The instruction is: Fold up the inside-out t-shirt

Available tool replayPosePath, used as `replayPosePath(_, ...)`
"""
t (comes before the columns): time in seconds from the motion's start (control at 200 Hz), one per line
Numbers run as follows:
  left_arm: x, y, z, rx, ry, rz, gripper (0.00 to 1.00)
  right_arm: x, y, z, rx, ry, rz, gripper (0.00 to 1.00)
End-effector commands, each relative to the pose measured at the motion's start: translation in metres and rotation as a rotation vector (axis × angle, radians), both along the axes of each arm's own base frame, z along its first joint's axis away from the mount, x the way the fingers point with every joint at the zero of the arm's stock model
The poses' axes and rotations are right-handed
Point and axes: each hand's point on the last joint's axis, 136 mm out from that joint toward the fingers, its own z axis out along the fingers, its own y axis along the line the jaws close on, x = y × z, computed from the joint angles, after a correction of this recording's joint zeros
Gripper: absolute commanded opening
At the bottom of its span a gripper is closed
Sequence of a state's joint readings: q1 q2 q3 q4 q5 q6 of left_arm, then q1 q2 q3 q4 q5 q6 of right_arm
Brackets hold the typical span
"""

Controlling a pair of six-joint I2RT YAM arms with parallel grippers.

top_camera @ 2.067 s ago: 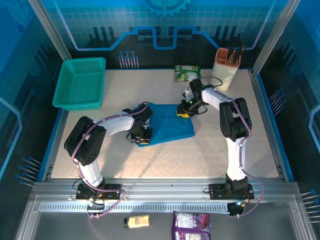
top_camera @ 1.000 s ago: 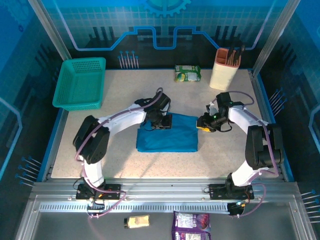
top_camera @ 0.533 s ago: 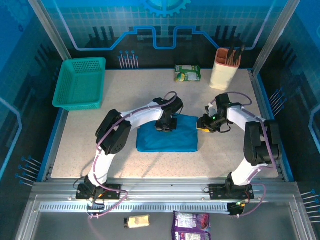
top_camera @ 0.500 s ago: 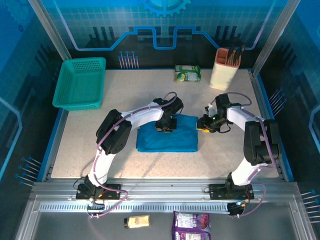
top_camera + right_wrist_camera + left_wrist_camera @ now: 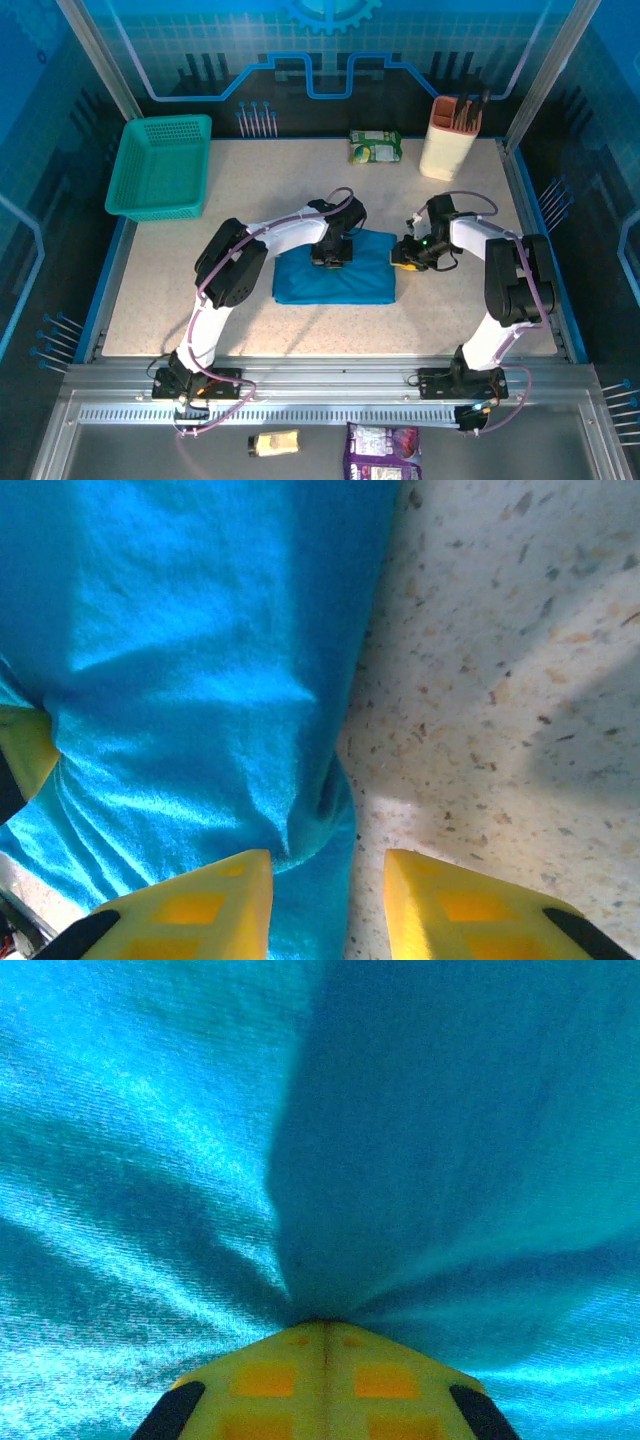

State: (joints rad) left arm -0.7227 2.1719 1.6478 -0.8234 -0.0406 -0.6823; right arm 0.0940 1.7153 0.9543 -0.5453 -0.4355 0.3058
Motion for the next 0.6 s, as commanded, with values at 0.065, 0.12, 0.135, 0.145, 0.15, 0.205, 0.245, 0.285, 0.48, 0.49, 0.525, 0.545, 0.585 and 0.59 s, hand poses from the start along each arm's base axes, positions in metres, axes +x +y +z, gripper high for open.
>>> replayPosePath(0.065, -0.0218, 0.0213, -0.0314, 0.09, 0.1, 0.019, 0.0, -0.0149, 0.0137, 0.0002, 0.056, 0.043, 0.035, 0.35)
replayPosePath(0.12, -0.0213, 0.0217, -0.0306, 0.09, 0.097, 0.018, 0.0, -0.0156, 0.0159, 0.0004, 0.071, 0.048, 0.033, 0.35)
replayPosePath(0.135, -0.0216, 0.0211, -0.0304, 0.089, 0.097, 0.015, 0.0, -0.0162, 0.0169, -0.0003, 0.078, 0.053, 0.033, 0.35)
replayPosePath(0.145, -0.0214, 0.0212, -0.0302, 0.09, 0.096, 0.015, 0.0, -0.016, 0.0173, -0.0005, 0.081, 0.054, 0.033, 0.35)
replayPosePath(0.15, -0.0216, 0.0211, -0.0303, 0.09, 0.096, 0.014, 0.0, -0.0159, 0.0175, -0.0006, 0.082, 0.055, 0.033, 0.35)
replayPosePath(0.205, -0.0211, 0.0204, -0.0301, 0.087, 0.095, 0.015, 0.0, -0.0154, 0.0178, -0.0018, 0.084, 0.068, 0.033, 0.34)
replayPosePath(0.245, -0.0205, 0.0196, -0.03, 0.082, 0.095, 0.015, 0.0, -0.0146, 0.0173, -0.0021, 0.082, 0.073, 0.03, 0.34)
replayPosePath(0.285, -0.0205, 0.019, -0.0303, 0.078, 0.096, 0.017, 0.0, -0.0142, 0.0163, -0.0029, 0.074, 0.083, 0.027, 0.34)
replayPosePath(0.48, -0.0221, 0.0164, -0.0299, 0.063, 0.103, 0.013, 0.0, -0.0111, 0.016, -0.0039, 0.076, 0.122, 0.023, 0.34)
replayPosePath(0.49, -0.0219, 0.0164, -0.0297, 0.062, 0.102, 0.014, 0.0, -0.0105, 0.0159, -0.0038, 0.078, 0.121, 0.022, 0.34)
replayPosePath(0.525, -0.0225, 0.0166, -0.0301, 0.062, 0.104, 0.014, 0.0, -0.0095, 0.0153, -0.0036, 0.084, 0.12, 0.017, 0.33)
replayPosePath(0.545, -0.0222, 0.0166, -0.03, 0.062, 0.103, 0.016, 0.0, -0.0096, 0.0154, -0.0039, 0.089, 0.123, 0.015, 0.33)
replayPosePath(0.585, -0.0221, 0.0161, -0.0294, 0.059, 0.103, 0.015, 0.0, -0.0085, 0.0155, -0.0032, 0.1, 0.122, 0.013, 0.32)
replayPosePath(0.59, -0.0223, 0.0159, -0.0292, 0.057, 0.103, 0.015, 0.0, -0.0085, 0.0154, -0.0033, 0.101, 0.123, 0.012, 0.32)
